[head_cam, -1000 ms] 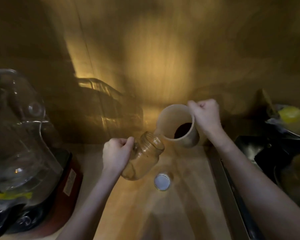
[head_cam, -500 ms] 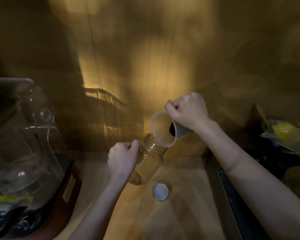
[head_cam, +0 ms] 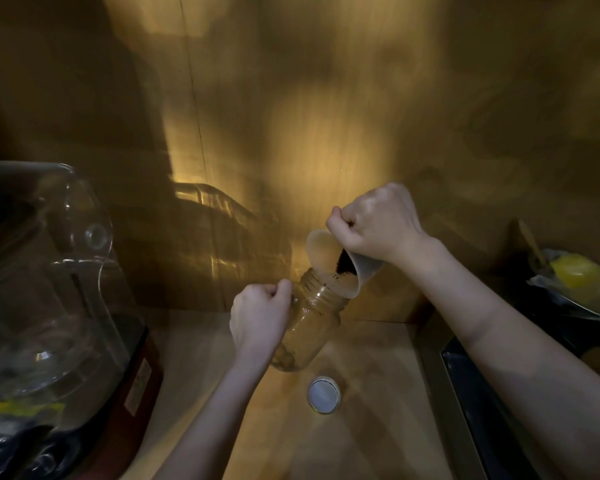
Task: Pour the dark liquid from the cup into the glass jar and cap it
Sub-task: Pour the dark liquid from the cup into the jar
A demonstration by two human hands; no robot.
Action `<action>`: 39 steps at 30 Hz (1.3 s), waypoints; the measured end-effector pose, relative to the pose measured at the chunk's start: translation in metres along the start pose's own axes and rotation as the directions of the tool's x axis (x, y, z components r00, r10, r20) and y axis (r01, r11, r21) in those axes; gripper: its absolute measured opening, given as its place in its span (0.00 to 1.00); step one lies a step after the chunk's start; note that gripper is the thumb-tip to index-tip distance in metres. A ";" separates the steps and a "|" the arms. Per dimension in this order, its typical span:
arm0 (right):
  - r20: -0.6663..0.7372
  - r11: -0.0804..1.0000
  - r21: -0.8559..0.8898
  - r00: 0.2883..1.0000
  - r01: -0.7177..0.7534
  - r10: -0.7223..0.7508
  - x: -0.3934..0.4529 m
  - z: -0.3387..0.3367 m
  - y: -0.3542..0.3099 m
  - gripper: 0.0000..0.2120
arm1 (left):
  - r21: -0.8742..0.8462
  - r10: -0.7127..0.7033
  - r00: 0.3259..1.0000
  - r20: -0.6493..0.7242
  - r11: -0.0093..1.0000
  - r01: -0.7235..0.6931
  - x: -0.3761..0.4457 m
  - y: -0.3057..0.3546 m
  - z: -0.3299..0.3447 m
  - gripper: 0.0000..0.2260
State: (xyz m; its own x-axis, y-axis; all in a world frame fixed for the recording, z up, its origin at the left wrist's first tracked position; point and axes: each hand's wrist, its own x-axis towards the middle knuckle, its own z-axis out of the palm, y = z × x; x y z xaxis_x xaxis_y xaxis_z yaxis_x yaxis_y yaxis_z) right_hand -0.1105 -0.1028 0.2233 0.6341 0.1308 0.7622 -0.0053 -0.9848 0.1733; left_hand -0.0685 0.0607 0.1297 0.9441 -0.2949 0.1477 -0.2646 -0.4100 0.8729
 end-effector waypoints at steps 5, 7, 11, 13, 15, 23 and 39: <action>-0.011 0.998 -0.021 0.998 0.058 -0.058 0.006 0.001 0.004 0.23 | -0.028 0.020 1.000 0.003 0.999 -0.020 0.005 0.000 0.004 0.23; -0.008 0.996 -0.034 0.996 0.085 -0.085 0.007 0.003 0.004 0.23 | -0.045 0.022 1.000 0.018 0.999 -0.021 0.008 0.000 0.007 0.22; 0.005 0.993 -0.037 0.993 0.114 -0.114 0.010 0.004 0.007 0.23 | -0.086 0.010 0.999 0.033 0.996 -0.007 0.011 -0.003 0.009 0.21; -0.001 0.993 -0.039 0.993 0.115 -0.115 0.011 0.005 0.008 0.23 | -0.108 0.004 0.999 0.048 0.994 0.001 0.011 -0.006 0.010 0.20; 0.003 0.992 -0.037 0.993 0.119 -0.119 0.011 0.007 0.007 0.23 | -0.128 -0.011 0.998 0.058 0.992 0.019 0.011 -0.008 0.011 0.20; 0.005 0.987 -0.031 0.987 0.161 -0.160 0.011 0.010 0.005 0.23 | -0.175 -0.050 0.996 0.074 0.983 0.063 0.010 -0.011 0.011 0.18; -0.008 0.976 -0.019 0.976 0.219 -0.219 0.013 0.011 0.005 0.23 | -0.194 -0.084 0.993 0.085 0.976 0.099 0.015 -0.013 0.012 0.18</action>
State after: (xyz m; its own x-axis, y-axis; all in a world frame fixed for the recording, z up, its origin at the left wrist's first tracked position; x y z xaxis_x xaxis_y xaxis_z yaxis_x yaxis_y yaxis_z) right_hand -0.0940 -0.1072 0.2267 0.6134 0.3443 0.7107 0.1188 -0.9300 0.3479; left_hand -0.0536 0.0517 0.1149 0.9430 -0.3312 0.0337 -0.1263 -0.2622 0.9567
